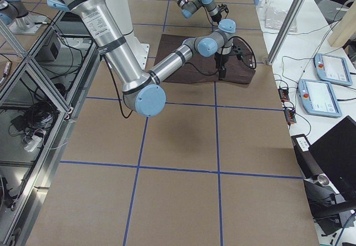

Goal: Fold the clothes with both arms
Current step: 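Grasp the other sleeve with the left gripper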

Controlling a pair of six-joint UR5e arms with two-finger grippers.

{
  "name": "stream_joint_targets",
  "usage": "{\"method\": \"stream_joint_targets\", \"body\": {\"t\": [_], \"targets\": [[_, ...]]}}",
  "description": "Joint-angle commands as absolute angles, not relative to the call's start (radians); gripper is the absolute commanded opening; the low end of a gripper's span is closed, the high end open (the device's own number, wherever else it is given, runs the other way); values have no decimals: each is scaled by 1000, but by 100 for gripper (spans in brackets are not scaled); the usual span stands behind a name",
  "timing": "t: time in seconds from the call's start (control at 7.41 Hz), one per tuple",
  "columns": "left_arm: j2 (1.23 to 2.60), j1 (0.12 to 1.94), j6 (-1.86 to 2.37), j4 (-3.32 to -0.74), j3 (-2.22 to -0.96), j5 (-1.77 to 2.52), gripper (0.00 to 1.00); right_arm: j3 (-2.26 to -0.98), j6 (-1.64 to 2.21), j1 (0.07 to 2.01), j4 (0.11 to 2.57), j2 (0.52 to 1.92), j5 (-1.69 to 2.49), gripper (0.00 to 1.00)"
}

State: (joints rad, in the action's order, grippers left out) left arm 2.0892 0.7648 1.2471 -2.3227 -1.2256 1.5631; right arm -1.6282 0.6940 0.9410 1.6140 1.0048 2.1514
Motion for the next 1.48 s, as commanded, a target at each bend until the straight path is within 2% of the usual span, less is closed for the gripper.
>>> {"method": "stream_joint_targets", "body": {"t": [0.0,0.13,0.4,0.67,0.81,1.08,1.35], "targets": [[2095,762,1247,-2319,-1227,1565,10,-1620,693,942,1614,1005,2149,100],[2100,762,1247,-2318,-1229,1565,0,-1620,693,942,1614,1005,2149,100],[2124,764,1249,-2283,-1255,1577,0,-1620,692,943,1614,1006,2149,100],[2253,762,1265,-2122,-1281,1632,0,-1621,692,946,1614,1006,2151,100],[2326,755,1340,-2099,-1261,1634,0,-1620,692,946,1614,1006,2151,100],[2489,704,1444,-2109,-1064,1626,0,-1620,693,945,1614,1008,2149,100],[2502,678,1447,-2118,-1055,1625,0,-1620,695,945,1614,1015,2148,100]]}}
